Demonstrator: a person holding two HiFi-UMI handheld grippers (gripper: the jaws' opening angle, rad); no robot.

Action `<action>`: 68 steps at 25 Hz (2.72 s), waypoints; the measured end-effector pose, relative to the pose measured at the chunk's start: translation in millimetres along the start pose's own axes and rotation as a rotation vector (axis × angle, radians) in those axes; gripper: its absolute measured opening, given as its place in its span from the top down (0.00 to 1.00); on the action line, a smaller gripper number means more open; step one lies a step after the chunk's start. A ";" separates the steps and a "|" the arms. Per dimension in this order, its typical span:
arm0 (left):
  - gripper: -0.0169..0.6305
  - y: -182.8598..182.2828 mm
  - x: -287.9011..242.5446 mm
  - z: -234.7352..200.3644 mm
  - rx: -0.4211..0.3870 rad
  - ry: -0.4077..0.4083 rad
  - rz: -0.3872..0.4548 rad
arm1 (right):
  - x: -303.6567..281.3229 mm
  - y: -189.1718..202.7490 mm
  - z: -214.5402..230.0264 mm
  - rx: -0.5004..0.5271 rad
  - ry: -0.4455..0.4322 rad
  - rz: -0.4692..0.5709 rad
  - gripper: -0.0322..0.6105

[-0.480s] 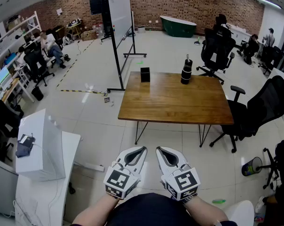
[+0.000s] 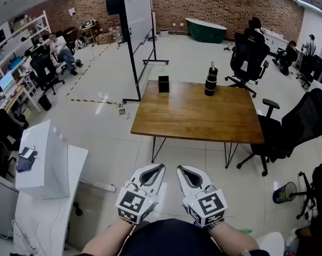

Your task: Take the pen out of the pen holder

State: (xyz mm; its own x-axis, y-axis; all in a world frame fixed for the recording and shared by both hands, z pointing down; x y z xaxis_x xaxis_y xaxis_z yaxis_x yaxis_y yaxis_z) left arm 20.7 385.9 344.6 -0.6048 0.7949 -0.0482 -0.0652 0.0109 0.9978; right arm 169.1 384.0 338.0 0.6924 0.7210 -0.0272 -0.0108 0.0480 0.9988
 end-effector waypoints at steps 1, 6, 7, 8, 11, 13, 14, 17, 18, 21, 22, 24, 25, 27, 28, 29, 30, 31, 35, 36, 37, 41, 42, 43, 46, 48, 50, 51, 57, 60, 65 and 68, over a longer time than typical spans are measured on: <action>0.97 -0.3 -2.1 1.1 -0.001 -0.002 -0.001 | 0.6 0.1 2.3 0.000 -0.003 0.001 0.95; 0.97 1.2 -12.9 1.4 0.002 -0.010 -0.010 | -1.0 1.6 13.4 -0.007 -0.014 0.000 0.95; 0.97 1.0 -15.4 0.2 0.001 -0.010 -0.009 | -2.4 1.7 15.7 -0.008 -0.015 0.000 0.95; 0.97 0.8 -18.0 -1.2 0.000 -0.011 -0.009 | -3.9 1.7 17.9 -0.009 -0.015 0.000 0.95; 0.97 1.8 -24.9 -7.0 0.007 -0.012 -0.010 | -10.4 2.7 23.1 -0.011 -0.017 0.000 0.95; 0.97 2.7 -29.4 -11.5 0.017 -0.011 -0.015 | -16.3 3.7 26.5 -0.013 -0.015 -0.003 0.95; 0.97 3.8 -32.2 -14.6 0.016 -0.008 -0.013 | -19.6 4.0 28.5 -0.014 -0.013 -0.005 0.95; 0.97 7.2 -41.0 -26.5 0.015 -0.003 -0.006 | -32.3 4.8 34.4 -0.013 -0.011 -0.010 0.95; 0.97 7.9 -44.0 -31.6 0.016 -0.002 -0.004 | -37.8 5.0 36.2 -0.012 -0.011 -0.011 0.95; 0.97 10.1 -52.9 -48.6 0.024 0.002 0.001 | -55.5 5.3 41.3 -0.007 -0.006 -0.015 0.95; 0.97 10.8 -55.7 -54.6 0.026 0.004 0.002 | -61.7 5.0 42.9 -0.005 -0.004 -0.016 0.95; 0.97 11.2 -61.6 -67.7 0.028 0.008 0.006 | -75.3 3.6 46.2 -0.001 0.000 -0.016 0.95; 0.97 11.0 -64.7 -75.0 0.028 0.010 0.008 | -83.0 2.8 48.0 0.001 0.004 -0.015 0.95; 0.97 10.9 -70.4 -90.5 0.028 0.016 0.011 | -99.4 1.9 51.2 0.000 0.010 -0.016 0.95; 0.97 11.0 -72.9 -98.6 0.028 0.018 0.012 | -107.9 1.7 52.1 -0.001 0.012 -0.017 0.95; 0.97 11.5 -75.1 -107.0 0.029 0.020 0.012 | -116.5 1.6 52.5 -0.001 0.013 -0.019 0.95; 0.97 12.1 -77.2 -115.6 0.031 0.022 0.012 | -125.0 1.5 52.8 -0.001 0.015 -0.019 0.95; 0.97 12.8 -79.6 -124.5 0.033 0.024 0.012 | -133.6 1.3 53.3 -0.001 0.017 -0.020 0.95; 0.97 14.5 -90.1 -159.2 0.042 0.042 0.014 | -167.7 -0.3 56.9 0.002 0.037 -0.029 0.95; 0.97 15.1 -92.5 -167.7 0.045 0.047 0.015 | -175.8 -0.8 57.3 0.003 0.042 -0.031 0.95; 0.97 15.5 -94.7 -176.0 0.047 0.052 0.017 | -183.8 -1.3 57.5 0.004 0.048 -0.033 0.95; 0.97 16.4 -101.6 -208.6 0.053 0.071 0.026 | -216.1 -2.8 57.1 0.011 0.068 -0.041 0.95; 0.97 16.8 -102.4 -216.5 0.055 0.076 0.027 | -224.3 -3.4 56.1 0.014 0.072 -0.043 0.95; 0.97 17.3 -102.6 -224.1 0.056 0.080 0.028 | -232.0 -3.9 54.7 0.016 0.077 -0.044 0.95; 0.97 18.7 -101.7 -244.4 0.057 0.095 0.028 | -252.3 -5.2 50.1 0.025 0.092 -0.047 0.95; 0.97 18.8 -102.1 -256.5 0.055 0.103 0.030 | -264.5 -6.3 48.9 0.028 0.102 -0.045 0.95; 0.97 19.2 -102.8 -268.2 0.053 0.105 0.032 | -275.7 -7.2 48.7 0.030 0.107 -0.041 0.95; 0.97 19.8 -103.0 -273.3 0.054 0.104 0.034 | -280.3 -7.4 48.8 0.032 0.109 -0.041 0.95; 0.97 24.2 -107.8 -292.5 0.063 0.108 0.032 | -298.8 -8.7 55.3 0.036 0.126 -0.045 0.95; 0.97 25.8 -114.6 -297.5 0.064 0.109 0.027 | -305.0 -9.3 62.7 0.036 0.133 -0.044 0.95; 0.97 27.3 -127.7 -306.0 0.063 0.100 0.021 | -317.4 -7.3 78.2 0.029 0.123 -0.045 0.95; 0.97 26.5 -140.0 -311.1 0.059 0.089 0.014 | -326.1 -8.3 91.3 0.027 0.112 -0.040 0.95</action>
State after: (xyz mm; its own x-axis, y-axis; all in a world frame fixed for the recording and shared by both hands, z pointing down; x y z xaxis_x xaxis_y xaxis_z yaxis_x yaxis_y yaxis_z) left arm -143.3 86.2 363.7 -0.6736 0.7382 -0.0351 -0.0109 0.0376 0.9992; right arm 9.2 85.3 342.4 0.6073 0.7914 -0.0700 0.0354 0.0611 0.9975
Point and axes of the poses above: the fingertips, and each gripper's own axes: x backward along the fingers, z to its right, y out of its underside, the point moved 8 cm from there along x, backward along the fingers, and after that the axes turned 7 degrees about z, right-handed, at the moved point
